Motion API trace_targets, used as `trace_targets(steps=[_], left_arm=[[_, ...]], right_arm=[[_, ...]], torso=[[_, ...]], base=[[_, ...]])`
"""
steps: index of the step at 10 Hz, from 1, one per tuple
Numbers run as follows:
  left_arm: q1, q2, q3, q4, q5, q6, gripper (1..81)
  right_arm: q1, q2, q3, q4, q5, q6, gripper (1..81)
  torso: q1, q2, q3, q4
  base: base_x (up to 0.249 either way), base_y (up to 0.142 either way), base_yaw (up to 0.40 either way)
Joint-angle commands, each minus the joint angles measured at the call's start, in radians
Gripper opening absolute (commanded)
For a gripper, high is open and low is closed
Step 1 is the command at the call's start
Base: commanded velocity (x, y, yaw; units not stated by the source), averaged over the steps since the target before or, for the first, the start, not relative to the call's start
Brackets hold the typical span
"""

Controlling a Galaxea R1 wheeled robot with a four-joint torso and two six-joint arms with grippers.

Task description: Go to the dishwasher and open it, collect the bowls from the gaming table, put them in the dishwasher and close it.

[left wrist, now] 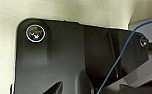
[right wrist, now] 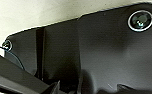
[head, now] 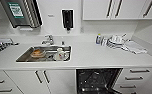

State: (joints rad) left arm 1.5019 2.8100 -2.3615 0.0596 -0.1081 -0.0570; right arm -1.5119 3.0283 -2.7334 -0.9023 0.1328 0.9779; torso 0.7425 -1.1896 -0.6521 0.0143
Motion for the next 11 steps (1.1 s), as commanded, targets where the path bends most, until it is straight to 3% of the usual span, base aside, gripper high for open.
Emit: trace_targets(steps=[1,4,5,6,8,11], left_arm=[[-0.015,0.065,-0.134,-0.003,0.059,0.000,81.1],[-0.016,0.102,-0.170,0.009,0.059,0.000,81.1],[-0.016,0.103,-0.170,0.009,0.061,0.000,81.1],[-0.016,0.103,-0.170,0.011,0.061,0.000,81.1],[-0.016,0.103,-0.170,0.009,0.061,0.000,81.1],[-0.015,0.103,-0.170,0.009,0.061,0.000,81.1]], right_arm=[[0.026,0.030,-0.021,-0.015,-0.038,-0.001,81.1],[0.018,0.039,-0.017,-0.017,-0.039,-0.001,81.1],[0.011,0.039,-0.017,-0.015,-0.038,-0.001,81.1],[0.011,0.039,-0.017,-0.017,-0.038,-0.001,81.1],[0.011,0.039,-0.017,-0.017,-0.038,-0.002,81.1],[0.011,0.039,-0.018,-0.017,-0.038,-0.002,81.1]], torso=[[-0.063,0.097,0.000,0.000],[-0.129,0.200,0.000,0.000],[-0.151,0.234,0.020,0.000],[-0.174,0.269,0.079,0.000],[-0.206,0.320,0.112,0.000],[-0.270,0.417,0.201,0.000]], base=[[0.000,0.000,0.000],[0.000,0.000,0.000],[0.000,0.000,0.000],[0.000,0.000,0.000],[0.000,0.000,0.000],[0.000,0.000,0.000]])
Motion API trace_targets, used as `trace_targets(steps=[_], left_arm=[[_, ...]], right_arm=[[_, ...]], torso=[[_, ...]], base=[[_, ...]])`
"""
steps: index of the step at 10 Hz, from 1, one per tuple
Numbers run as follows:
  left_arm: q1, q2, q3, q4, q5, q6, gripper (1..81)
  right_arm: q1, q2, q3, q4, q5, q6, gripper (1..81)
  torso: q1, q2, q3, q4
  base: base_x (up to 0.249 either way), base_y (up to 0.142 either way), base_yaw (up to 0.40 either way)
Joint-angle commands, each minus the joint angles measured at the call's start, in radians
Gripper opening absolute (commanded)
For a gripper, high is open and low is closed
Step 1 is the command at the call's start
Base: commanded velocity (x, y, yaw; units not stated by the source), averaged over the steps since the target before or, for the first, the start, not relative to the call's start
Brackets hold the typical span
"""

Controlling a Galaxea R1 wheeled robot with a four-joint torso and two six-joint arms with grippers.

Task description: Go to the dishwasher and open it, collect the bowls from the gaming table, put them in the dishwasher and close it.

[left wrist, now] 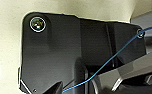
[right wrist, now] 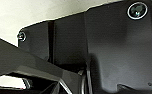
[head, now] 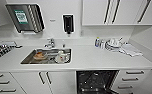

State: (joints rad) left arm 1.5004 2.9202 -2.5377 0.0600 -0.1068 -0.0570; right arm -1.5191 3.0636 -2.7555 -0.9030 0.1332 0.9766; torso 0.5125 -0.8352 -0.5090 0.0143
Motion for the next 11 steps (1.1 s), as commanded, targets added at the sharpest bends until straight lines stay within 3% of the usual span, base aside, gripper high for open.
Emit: trace_targets(steps=[1,6,7,8,11], left_arm=[[-0.015,-0.007,0.007,0.009,0.059,0.000,81.1],[-0.013,-0.007,0.007,0.009,0.061,0.000,81.1],[-0.013,-0.007,0.007,0.010,0.061,0.000,81.1],[-0.015,-0.005,0.007,0.011,0.061,0.000,81.1],[-0.015,-0.002,0.007,0.012,0.064,0.000,81.1]], right_arm=[[0.018,0.003,0.004,-0.016,-0.038,-0.001,81.1],[0.023,0.003,0.005,-0.016,-0.038,-0.001,81.1],[0.024,0.003,0.004,-0.016,-0.038,-0.001,81.1],[0.024,0.003,0.002,-0.016,-0.038,-0.001,81.1],[0.026,0.003,0.005,-0.014,-0.038,0.002,81.1]], torso=[[-0.062,0.097,0.089,0.000],[-0.180,0.274,0.242,0.000],[-0.203,0.308,0.211,0.000],[-0.225,0.341,0.206,0.000],[-0.284,0.431,0.220,0.000]], base=[[0.000,0.000,0.000],[0.000,0.000,0.000],[0.000,0.000,0.000],[0.000,0.000,0.000],[0.000,0.000,0.000]])
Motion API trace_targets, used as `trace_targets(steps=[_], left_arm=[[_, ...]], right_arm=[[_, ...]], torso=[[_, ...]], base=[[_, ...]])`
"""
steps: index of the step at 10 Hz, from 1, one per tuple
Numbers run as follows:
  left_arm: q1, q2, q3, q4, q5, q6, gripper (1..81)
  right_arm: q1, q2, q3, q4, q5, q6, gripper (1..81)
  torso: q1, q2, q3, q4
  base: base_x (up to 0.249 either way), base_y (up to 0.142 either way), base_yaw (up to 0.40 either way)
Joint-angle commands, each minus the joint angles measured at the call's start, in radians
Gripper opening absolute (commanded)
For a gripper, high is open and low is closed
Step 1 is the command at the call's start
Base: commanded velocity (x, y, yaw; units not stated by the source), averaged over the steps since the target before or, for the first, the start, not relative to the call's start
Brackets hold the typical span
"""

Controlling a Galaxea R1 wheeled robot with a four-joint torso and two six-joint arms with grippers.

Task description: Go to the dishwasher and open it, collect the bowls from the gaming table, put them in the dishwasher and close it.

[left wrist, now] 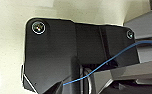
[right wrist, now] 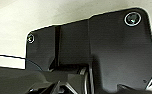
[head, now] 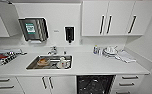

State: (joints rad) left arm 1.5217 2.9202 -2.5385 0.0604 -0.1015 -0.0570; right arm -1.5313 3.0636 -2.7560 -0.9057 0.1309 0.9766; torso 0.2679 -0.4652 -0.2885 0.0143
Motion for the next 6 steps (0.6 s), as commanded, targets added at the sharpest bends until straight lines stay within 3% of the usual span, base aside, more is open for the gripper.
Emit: trace_targets(steps=[1,2,6], left_arm=[[-0.036,-0.002,0.007,0.012,0.059,0.000,81.1],[-0.036,-0.002,0.007,0.010,0.057,0.000,81.1],[-0.036,-0.002,0.007,0.010,0.057,0.000,81.1]], right_arm=[[0.038,0.003,0.006,-0.013,-0.036,-0.001,81.1],[0.038,0.003,0.006,-0.013,-0.036,-0.001,81.1],[0.038,0.003,0.006,-0.015,-0.036,-0.001,81.1]], torso=[[-0.062,0.097,0.000,0.000],[-0.082,0.127,0.074,0.000],[-0.161,0.250,0.145,0.000]], base=[[0.000,0.000,0.000],[0.000,0.000,0.000],[0.000,0.000,0.000]])
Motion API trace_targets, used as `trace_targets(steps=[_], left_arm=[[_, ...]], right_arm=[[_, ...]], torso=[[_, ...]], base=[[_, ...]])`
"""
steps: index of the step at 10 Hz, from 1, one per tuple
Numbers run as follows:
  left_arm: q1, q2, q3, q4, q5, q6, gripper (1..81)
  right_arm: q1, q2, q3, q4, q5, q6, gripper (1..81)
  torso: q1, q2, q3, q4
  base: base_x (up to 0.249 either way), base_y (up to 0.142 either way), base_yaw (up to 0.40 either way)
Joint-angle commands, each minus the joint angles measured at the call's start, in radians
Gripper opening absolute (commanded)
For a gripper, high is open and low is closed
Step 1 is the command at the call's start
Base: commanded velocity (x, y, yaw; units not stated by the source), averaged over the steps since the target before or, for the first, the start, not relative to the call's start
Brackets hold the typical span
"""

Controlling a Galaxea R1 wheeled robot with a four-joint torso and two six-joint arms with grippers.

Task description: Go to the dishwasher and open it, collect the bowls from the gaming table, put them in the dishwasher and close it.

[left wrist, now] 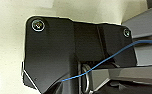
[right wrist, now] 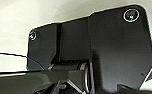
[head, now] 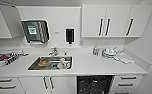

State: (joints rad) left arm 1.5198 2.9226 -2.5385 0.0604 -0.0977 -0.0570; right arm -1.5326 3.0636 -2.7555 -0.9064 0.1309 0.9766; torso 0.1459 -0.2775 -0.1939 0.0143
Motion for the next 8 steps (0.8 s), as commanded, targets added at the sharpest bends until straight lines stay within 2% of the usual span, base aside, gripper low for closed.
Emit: trace_targets(steps=[1,2,3,4,5,8], left_arm=[[-0.033,-0.005,0.007,0.010,0.053,0.000,81.1],[-0.033,-0.005,0.007,0.010,0.053,0.000,81.1],[-0.033,-0.005,0.007,0.010,0.055,0.000,81.1],[-0.034,-0.005,0.007,0.009,0.055,0.000,81.1],[-0.034,-0.005,0.007,0.010,0.053,0.000,81.1],[-0.034,-0.003,0.003,0.016,0.061,0.003,81.1]], right_arm=[[0.039,0.003,0.005,-0.014,-0.036,-0.001,81.1],[0.039,0.003,0.004,-0.014,-0.036,-0.001,81.1],[0.039,0.003,0.004,-0.013,-0.036,-0.001,81.1],[0.039,0.003,0.004,-0.012,-0.036,-0.001,81.1],[0.039,0.003,0.004,-0.012,-0.036,-0.001,81.1],[0.039,0.003,0.002,-0.012,-0.036,-0.001,81.1]], torso=[[-0.063,0.097,0.076,0.000],[-0.085,0.131,0.097,0.000],[-0.107,0.165,0.047,0.000],[-0.124,0.189,0.062,0.000],[-0.073,0.109,0.068,0.000],[-0.093,0.141,0.076,0.000]], base=[[0.000,0.000,0.000],[0.000,0.000,0.000],[0.000,0.000,0.000],[0.000,0.000,0.000],[0.000,0.000,0.000],[0.000,0.000,0.000]])
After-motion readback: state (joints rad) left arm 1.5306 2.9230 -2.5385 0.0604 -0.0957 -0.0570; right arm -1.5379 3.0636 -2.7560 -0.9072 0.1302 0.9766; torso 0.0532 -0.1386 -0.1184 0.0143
